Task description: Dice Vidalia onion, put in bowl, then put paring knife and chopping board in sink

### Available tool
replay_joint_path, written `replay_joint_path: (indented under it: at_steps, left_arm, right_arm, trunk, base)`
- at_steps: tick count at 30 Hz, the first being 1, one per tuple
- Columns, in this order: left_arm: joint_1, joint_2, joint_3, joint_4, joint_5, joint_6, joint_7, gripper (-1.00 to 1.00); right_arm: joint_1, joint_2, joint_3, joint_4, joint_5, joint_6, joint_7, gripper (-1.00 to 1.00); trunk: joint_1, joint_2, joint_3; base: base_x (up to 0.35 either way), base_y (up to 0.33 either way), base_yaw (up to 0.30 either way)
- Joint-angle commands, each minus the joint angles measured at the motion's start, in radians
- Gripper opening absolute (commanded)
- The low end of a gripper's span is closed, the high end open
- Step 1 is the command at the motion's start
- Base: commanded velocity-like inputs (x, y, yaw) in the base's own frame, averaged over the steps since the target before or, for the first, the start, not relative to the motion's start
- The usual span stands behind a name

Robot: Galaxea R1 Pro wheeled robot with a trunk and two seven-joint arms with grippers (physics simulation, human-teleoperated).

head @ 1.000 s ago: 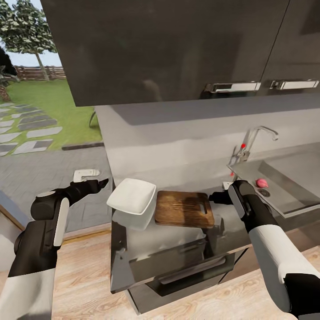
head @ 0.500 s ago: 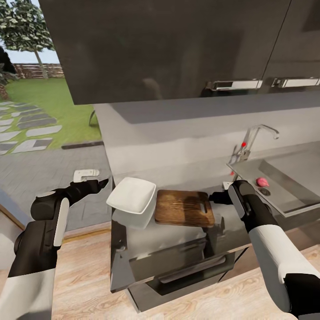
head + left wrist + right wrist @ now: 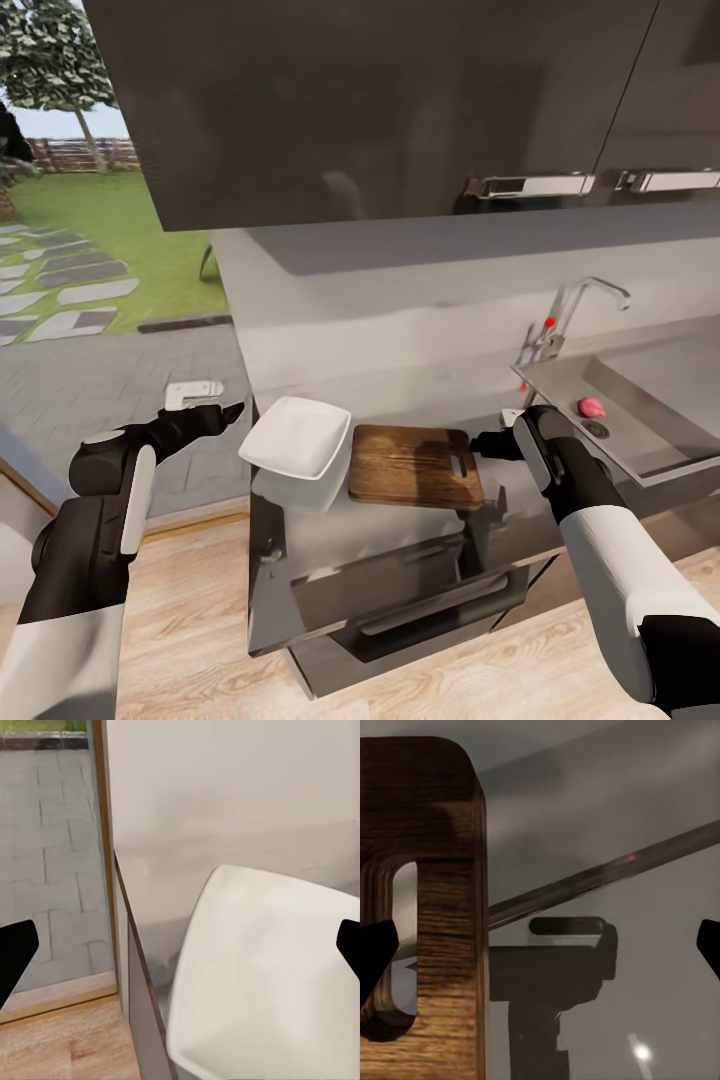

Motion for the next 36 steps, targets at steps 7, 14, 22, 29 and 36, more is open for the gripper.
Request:
replay_joint_path:
  at_steps: [7,14,22,29,36]
  left_arm:
    - [-0.001,0.0,0.001,-0.001,0.001,0.006,-0.004,1.0]
    - [-0.001,0.0,0.001,-0.001,0.001,0.006,-0.004,1.0]
    - [-0.002,0.0,0.001,-0.001,0.001,0.006,-0.004,1.0]
    - [-0.002,0.0,0.001,-0.001,0.001,0.006,-0.004,1.0]
    - [-0.001,0.0,0.001,-0.001,0.001,0.006,-0.004,1.0]
  right_arm:
    - [-0.001,0.0,0.001,-0.001,-0.011,0.003,-0.01,1.0]
    - [-0.001,0.0,0.0,-0.001,-0.011,0.003,-0.01,1.0]
    - [-0.001,0.0,0.001,-0.001,-0.011,0.003,-0.01,1.0]
    - [-0.001,0.0,0.001,-0.001,-0.011,0.003,-0.01,1.0]
    - [-0.001,0.0,0.001,-0.001,-0.011,0.003,-0.01,1.0]
  trunk:
    - [0.001,-0.002,-0.003]
    - [0.001,-0.002,-0.003]
    - [0.001,-0.002,-0.009]
    - [0.001,-0.002,-0.011]
    - [0.001,-0.002,-0.011]
  base:
    - [0.0,0.0,0.0]
    - [0.0,0.0,0.0]
    - [0.0,0.0,0.0]
    - [0.0,0.0,0.0]
    - [0.0,0.0,0.0]
